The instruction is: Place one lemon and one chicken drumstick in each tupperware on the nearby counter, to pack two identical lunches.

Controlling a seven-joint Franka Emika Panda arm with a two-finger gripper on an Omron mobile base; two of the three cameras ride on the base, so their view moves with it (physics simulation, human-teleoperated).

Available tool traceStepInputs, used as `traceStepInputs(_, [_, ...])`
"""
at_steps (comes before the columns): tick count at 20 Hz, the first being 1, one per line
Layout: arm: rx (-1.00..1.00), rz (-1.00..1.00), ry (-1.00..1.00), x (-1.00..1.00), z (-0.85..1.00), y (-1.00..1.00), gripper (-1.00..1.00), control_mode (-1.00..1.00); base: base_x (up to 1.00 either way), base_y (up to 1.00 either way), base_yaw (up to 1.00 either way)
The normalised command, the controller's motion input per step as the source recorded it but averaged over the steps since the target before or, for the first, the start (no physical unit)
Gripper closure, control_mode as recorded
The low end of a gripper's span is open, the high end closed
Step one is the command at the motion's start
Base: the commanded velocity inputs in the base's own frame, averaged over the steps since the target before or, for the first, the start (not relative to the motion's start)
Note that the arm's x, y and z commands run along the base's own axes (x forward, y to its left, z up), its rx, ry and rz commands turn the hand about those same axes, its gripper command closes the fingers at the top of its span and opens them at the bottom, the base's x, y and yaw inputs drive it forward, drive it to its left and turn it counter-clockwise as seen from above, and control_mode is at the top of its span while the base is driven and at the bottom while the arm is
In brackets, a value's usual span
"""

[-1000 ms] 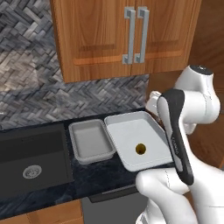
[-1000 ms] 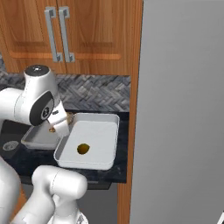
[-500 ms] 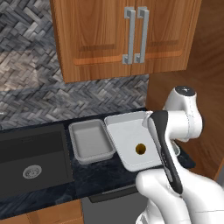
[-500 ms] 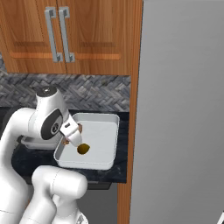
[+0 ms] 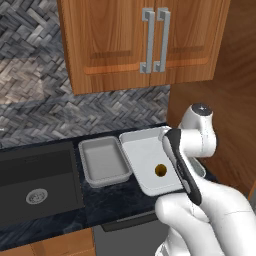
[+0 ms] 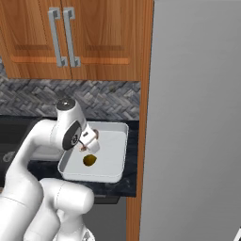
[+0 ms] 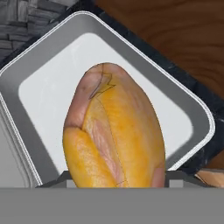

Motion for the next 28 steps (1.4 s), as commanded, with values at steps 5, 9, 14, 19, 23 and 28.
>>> traceStepInputs(5, [0.00, 0.00, 0.04, 0.91, -0.36, -0.04, 1.00, -1.00, 0.00, 0.00, 0.00])
traceStepInputs(9, [-0.03, 0.01, 0.08, 0.56, -0.75, 0.00, 1.00, -1.00, 0.00, 0.00, 0.00])
traceStepInputs(14, [-0.05, 0.01, 0.00, 0.40, -0.62, 0.00, 1.00, -1.00, 0.00, 0.00, 0.00])
traceStepInputs(19, [-0.03, 0.03, 0.00, 0.17, -0.40, 0.00, -1.00, -1.00, 0.00, 0.00, 0.00])
traceStepInputs(23, [0.00, 0.00, 0.00, 0.00, 0.00, 0.00, -1.00, -1.00, 0.00, 0.00, 0.00])
traceStepInputs(28, [0.00, 0.00, -0.01, 0.00, 0.04, 0.00, -1.00, -1.00, 0.00, 0.00, 0.00])
